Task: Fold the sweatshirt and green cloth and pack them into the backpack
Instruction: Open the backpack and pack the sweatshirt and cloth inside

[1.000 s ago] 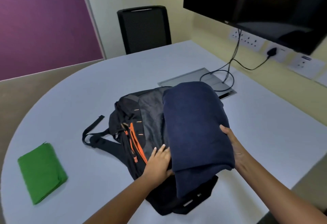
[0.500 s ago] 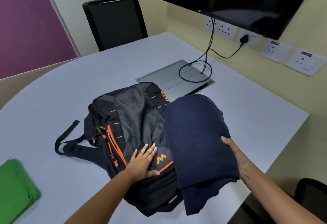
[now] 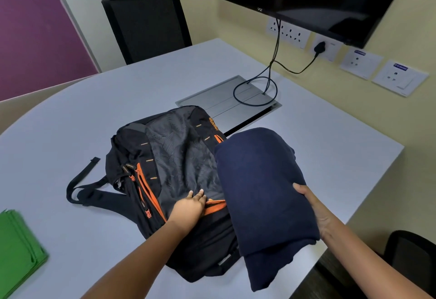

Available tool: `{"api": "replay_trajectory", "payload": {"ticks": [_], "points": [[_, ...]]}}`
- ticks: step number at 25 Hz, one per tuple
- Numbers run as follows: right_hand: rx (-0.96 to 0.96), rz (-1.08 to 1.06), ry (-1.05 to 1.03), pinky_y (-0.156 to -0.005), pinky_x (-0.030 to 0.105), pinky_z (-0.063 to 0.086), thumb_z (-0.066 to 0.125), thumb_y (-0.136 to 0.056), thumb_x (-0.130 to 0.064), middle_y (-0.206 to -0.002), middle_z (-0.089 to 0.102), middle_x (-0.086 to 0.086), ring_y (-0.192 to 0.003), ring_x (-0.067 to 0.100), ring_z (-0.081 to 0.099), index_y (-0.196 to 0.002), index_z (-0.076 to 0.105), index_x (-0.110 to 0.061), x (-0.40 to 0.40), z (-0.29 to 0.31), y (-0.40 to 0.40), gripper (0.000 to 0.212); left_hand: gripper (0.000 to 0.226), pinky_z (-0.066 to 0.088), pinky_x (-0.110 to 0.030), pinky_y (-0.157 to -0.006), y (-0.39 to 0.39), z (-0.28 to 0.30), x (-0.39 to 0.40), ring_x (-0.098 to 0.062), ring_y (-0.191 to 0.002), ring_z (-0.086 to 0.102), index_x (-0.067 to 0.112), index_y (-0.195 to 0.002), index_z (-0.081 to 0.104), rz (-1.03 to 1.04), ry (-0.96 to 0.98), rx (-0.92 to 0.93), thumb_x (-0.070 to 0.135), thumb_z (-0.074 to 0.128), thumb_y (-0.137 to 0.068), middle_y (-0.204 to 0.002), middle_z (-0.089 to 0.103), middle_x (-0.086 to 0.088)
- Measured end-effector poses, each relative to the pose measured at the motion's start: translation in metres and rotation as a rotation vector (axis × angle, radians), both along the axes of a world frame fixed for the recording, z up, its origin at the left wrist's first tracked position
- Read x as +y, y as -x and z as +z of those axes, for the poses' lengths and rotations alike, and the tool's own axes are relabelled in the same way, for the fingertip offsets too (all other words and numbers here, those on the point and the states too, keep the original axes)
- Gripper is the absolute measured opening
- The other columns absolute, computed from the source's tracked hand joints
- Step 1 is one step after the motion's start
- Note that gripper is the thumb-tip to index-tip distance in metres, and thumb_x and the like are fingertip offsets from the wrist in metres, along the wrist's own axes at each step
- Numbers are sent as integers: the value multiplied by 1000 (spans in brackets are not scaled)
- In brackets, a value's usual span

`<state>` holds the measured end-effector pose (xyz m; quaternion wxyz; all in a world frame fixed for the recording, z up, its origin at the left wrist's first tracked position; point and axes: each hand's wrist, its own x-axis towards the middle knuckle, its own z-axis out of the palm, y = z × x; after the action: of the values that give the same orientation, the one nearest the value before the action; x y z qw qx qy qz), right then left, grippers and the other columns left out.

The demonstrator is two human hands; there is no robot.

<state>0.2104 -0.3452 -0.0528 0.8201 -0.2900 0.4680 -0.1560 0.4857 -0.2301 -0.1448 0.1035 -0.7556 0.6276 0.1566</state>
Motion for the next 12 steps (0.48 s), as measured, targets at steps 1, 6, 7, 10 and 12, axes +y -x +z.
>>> {"api": "replay_trajectory", "payload": {"ticks": [1, 6, 7, 10, 12], "points": [[-16, 5, -6, -77, 41, 47, 91, -34, -41, -96, 72, 13, -85, 28, 69, -94, 74, -11, 1, 1, 1, 69, 46, 45, -36, -94, 1, 7, -3, -29, -137, 35, 11, -144, 29, 25, 20, 5, 13, 31, -98, -153, 28, -12], [-78, 9, -10, -77, 41, 46, 92, -29, -40, -89, 72, 13, -77, 27, 69, -84, 76, -9, 4, -3, 1, 65, 26, 47, -39, -81, -36, 43, -27, -38, -97, 62, 5, -95, 64, 614, 364, 354, 17, 41, -94, -101, 67, -23], [-85, 7, -6, -76, 40, 46, 91, -28, -39, -87, 72, 13, -75, 27, 69, -82, 76, -10, 6, -3, 0, 63, 27, 47, -38, -80, -46, 55, -37, -39, -97, 62, 3, -90, 66, 692, 407, 428, 16, 43, -93, -99, 67, -25], [-138, -21, 10, -70, 38, 45, 81, -46, -37, -74, 71, 9, -66, 23, 68, -70, 75, -12, 17, 2, -7, 35, 26, 46, -38, -73, -72, 108, -64, -39, -95, 63, -7, -86, 66, 782, 537, 545, 11, 48, -89, -96, 65, -32], [-178, -64, 6, -63, 37, 41, 66, -70, -35, -60, 66, 6, -55, 19, 65, -56, 71, -15, 23, 3, -13, 25, 25, 47, -38, -71, -94, 154, -75, -38, -94, 63, -10, -89, 65, 895, 659, 614, 9, 49, -86, -97, 65, -30]]}}
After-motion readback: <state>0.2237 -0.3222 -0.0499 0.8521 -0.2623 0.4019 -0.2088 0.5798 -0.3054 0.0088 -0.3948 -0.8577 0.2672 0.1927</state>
